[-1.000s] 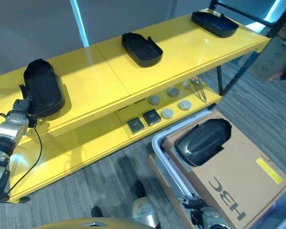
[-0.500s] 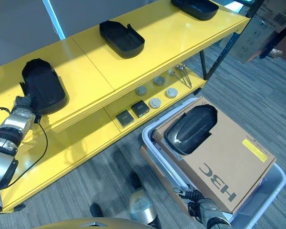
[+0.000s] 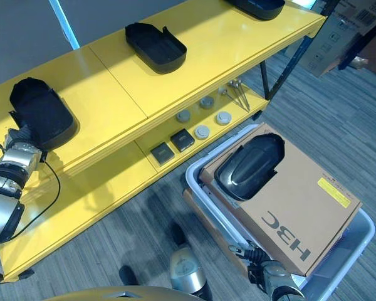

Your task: Move parts from the plastic box to the shelf.

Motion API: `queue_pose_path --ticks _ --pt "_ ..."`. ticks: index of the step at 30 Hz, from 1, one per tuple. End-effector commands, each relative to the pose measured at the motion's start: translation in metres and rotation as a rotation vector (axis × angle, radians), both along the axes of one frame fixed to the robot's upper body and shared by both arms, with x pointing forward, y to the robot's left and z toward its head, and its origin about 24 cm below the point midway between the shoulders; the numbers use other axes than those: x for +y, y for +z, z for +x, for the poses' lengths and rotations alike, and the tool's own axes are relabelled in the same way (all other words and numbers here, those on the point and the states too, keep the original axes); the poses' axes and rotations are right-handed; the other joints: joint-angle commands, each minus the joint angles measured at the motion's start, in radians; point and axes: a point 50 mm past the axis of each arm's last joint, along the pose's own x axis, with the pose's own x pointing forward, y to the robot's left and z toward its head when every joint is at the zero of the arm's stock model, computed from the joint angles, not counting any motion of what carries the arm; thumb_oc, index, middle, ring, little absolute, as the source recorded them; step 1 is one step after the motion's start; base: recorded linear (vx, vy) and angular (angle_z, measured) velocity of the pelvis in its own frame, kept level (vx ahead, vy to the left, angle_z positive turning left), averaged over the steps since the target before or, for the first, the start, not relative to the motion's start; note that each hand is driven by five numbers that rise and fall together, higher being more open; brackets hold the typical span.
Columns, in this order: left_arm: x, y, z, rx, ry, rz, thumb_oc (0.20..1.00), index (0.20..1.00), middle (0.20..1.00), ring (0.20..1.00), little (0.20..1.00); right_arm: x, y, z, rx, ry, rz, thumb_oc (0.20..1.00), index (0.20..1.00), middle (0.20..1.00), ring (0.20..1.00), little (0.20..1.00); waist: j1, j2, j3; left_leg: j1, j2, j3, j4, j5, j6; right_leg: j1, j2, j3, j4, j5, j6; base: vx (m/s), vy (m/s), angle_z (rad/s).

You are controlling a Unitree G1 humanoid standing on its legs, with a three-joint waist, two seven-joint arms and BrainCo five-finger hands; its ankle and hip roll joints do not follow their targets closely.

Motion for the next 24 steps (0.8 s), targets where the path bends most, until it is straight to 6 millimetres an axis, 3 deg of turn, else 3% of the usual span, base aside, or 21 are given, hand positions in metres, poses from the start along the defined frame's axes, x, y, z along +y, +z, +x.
queue_pose_path --ticks 1,6,11,13,16,19,23,24 --pt "0.010 0.030 0.006 -0.127 0.059 -0.015 1.000 1.000 1.000 1.000 1.000 0.009 -0.033 -0.105 0.411 -0.006 0.038 1.000 1.000 1.000 1.000 1.000 -0.033 -0.006 0.002 -0.057 0.042 -0.024 0.073 -0.014 0.025 -0.005 -0.037 0.023 0.092 -0.086 0.030 0.00 0.000 0.00" --pt "0.006 0.031 0.009 -0.143 0.035 0.011 1.000 1.000 1.000 1.000 1.000 0.008 -0.032 -0.107 0.419 -0.008 0.033 1.000 1.000 1.000 1.000 1.000 -0.028 0.000 -0.005 -0.044 0.041 -0.023 0.066 -0.013 0.024 0.008 -0.038 0.022 0.086 -0.086 0.032 0.02 0.014 0.01" --pt "0.008 0.056 0.013 -0.173 0.002 0.164 1.000 1.000 1.000 1.000 1.000 0.004 -0.031 -0.109 0.418 -0.018 0.026 1.000 1.000 1.000 1.000 1.000 -0.015 0.008 -0.014 -0.028 0.042 -0.025 0.053 -0.011 0.022 0.027 -0.039 0.012 0.073 -0.084 0.033 0.00 0.000 0.00" --pt "0.011 0.079 0.016 -0.223 -0.028 0.230 1.000 1.000 1.000 1.000 1.000 0.001 -0.030 -0.111 0.422 -0.022 0.014 1.000 1.000 1.000 1.000 1.000 -0.004 0.015 -0.022 -0.016 0.041 -0.025 0.048 -0.011 0.021 0.044 -0.040 0.005 0.059 -0.080 0.034 0.01 0.032 0.03" --pt "0.013 0.093 0.017 -0.259 -0.059 0.219 1.000 1.000 1.000 1.000 1.000 -0.001 -0.029 -0.113 0.425 -0.030 0.012 1.000 1.000 1.000 1.000 1.000 0.006 0.020 -0.031 -0.006 0.042 -0.027 0.042 -0.010 0.021 0.058 -0.041 -0.002 0.048 -0.077 0.037 0.02 0.017 0.05" --pt "0.007 0.117 0.018 -0.376 -0.156 0.263 1.000 1.000 1.000 1.000 1.000 0.002 -0.031 -0.119 0.440 -0.050 0.014 1.000 1.000 1.000 1.000 1.000 0.041 0.030 -0.051 0.012 0.041 -0.038 0.029 -0.008 0.020 0.089 -0.048 -0.022 0.021 -0.067 0.043 0.03 0.021 0.06" --pt "0.000 0.127 0.014 -0.458 -0.249 0.301 1.000 1.000 1.000 1.000 1.000 0.006 -0.033 -0.124 0.444 -0.073 0.015 1.000 1.000 1.000 1.000 1.000 0.079 0.034 -0.065 0.021 0.037 -0.055 0.019 -0.007 0.020 0.107 -0.054 -0.040 0.001 -0.061 0.047 0.00 0.007 0.06" --pt "-0.006 0.129 0.007 -0.521 -0.321 0.314 1.000 1.000 1.000 1.000 1.000 0.010 -0.035 -0.127 0.442 -0.097 0.023 1.000 1.000 1.000 1.000 1.000 0.108 0.033 -0.070 0.022 0.035 -0.070 0.013 -0.006 0.020 0.115 -0.057 -0.053 -0.006 -0.060 0.048 -0.01 0.011 0.14"
